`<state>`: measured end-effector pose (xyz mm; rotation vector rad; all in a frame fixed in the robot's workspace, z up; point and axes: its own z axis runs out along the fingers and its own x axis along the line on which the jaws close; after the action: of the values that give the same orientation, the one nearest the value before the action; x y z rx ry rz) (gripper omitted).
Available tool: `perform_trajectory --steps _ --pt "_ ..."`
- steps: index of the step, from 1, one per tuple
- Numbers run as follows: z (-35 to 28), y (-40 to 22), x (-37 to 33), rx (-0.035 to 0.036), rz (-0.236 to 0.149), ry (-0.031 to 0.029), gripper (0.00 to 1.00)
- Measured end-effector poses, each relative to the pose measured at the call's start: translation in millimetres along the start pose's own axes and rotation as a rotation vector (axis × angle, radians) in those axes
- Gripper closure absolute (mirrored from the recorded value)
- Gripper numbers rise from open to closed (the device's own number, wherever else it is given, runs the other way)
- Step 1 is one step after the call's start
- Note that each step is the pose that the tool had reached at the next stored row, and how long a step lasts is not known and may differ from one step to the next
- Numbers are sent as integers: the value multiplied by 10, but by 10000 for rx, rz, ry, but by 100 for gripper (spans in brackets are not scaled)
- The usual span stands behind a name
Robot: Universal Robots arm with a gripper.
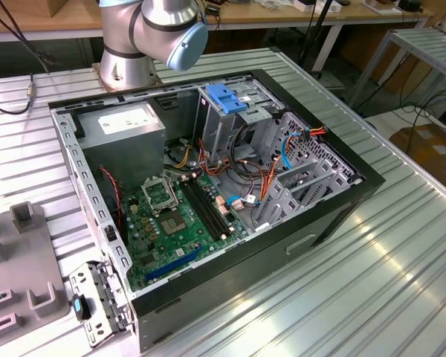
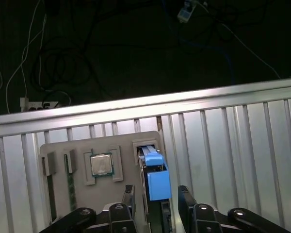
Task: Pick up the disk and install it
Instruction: 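Pick up the disk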
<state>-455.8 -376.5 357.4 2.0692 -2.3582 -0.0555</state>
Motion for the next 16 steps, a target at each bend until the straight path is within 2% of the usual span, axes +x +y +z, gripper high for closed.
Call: perform_trajectory --steps 6,7,11,15,16 --pt "110 -1 3 25 -129 0 51" --pt "122 -1 3 28 -140 1 44" --pt "181 -2 4 51 -229 0 44" --pt "241 11 6 108 -298 -4 44" --pt "261 22 7 148 -321 -9 44"
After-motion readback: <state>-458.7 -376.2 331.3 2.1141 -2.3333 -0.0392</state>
